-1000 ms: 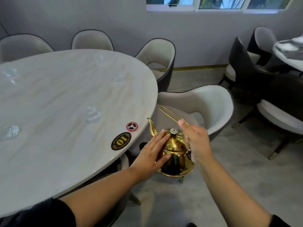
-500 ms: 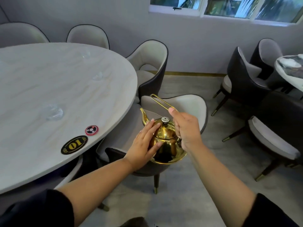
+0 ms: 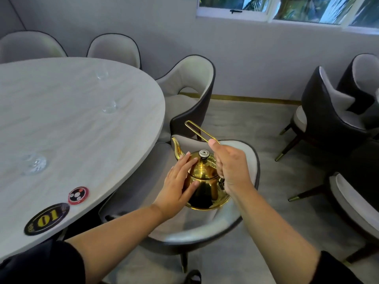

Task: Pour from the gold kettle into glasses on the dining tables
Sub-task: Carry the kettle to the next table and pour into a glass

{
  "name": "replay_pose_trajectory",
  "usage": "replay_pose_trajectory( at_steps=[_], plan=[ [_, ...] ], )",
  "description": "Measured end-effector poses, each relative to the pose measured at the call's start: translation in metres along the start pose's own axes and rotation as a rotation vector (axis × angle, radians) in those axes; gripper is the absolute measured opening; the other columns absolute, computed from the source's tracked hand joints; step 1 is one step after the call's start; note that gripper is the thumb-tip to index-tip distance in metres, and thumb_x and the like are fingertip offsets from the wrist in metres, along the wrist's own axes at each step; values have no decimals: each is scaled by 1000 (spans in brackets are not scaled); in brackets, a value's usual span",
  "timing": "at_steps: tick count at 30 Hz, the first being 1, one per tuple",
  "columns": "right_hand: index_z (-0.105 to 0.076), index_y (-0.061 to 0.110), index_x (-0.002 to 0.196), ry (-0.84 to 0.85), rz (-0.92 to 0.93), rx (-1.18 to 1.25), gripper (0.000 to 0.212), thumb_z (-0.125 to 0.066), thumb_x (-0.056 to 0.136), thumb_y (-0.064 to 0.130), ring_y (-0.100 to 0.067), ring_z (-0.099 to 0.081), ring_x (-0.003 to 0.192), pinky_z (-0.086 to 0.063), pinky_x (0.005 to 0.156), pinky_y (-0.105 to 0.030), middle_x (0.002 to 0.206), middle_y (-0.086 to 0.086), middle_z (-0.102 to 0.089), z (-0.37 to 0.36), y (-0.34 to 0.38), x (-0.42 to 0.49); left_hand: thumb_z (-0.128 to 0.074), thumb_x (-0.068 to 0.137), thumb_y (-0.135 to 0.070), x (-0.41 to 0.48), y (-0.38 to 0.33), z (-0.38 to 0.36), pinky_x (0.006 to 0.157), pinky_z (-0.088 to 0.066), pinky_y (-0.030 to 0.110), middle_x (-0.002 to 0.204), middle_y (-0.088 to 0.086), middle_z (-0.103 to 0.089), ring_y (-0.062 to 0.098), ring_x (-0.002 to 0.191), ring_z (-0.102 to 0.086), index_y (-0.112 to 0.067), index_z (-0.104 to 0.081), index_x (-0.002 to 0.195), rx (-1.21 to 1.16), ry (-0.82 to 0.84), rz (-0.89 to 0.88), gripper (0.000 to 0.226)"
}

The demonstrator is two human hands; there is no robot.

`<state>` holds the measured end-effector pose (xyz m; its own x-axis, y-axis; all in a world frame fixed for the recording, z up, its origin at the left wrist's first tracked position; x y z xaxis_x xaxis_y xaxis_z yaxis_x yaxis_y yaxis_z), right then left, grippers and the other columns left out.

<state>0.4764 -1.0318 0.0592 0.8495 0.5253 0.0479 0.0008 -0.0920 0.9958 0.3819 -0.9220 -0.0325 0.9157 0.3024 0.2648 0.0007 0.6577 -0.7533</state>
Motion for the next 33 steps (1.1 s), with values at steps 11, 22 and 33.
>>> replay_pose_trajectory(
  at_steps=[11, 22, 33],
  plan=[
    [-42, 23, 34, 49, -69, 17, 60, -60, 92, 27, -4, -28, 33, -29, 40, -17, 35, 9, -34, 51, -11, 112, -31, 89, -63, 106, 7, -37, 117, -19, 48, 153, -21, -10, 2, 143, -8, -52, -15, 138, 34, -10, 75, 53],
    [-45, 24, 31, 268, -63, 38, 63, -59, 92, 23, -4, -30, 31, -31, 42, -16, 32, 11, -34, 135, -11, 241, -36, 90, -60, 223, -9, -115, 116, -21, 51, 145, -37, -3, 4, 143, -9, -60, -11, 135, 77, -188, 220, 51],
    [-38, 24, 37, 352, -77, 21, 58, -62, 91, 26, -4, -25, 34, -25, 40, -19, 37, 9, -31, 208, -21, 351, -41, 90, -58, 329, -12, -183, 113, -29, 50, 145, -36, -5, 8, 143, -14, -52, -19, 138, -30, -215, 312, 54]
  ],
)
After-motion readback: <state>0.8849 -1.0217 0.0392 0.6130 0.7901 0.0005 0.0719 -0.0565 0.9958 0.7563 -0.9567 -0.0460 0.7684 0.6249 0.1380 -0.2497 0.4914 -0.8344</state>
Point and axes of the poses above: each hand's wrist, its own x-axis towards the middle knuckle, its own z-axis out of the back of the hand, y = z × x, the point moved 3 cm from there along x, towards the middle knuckle
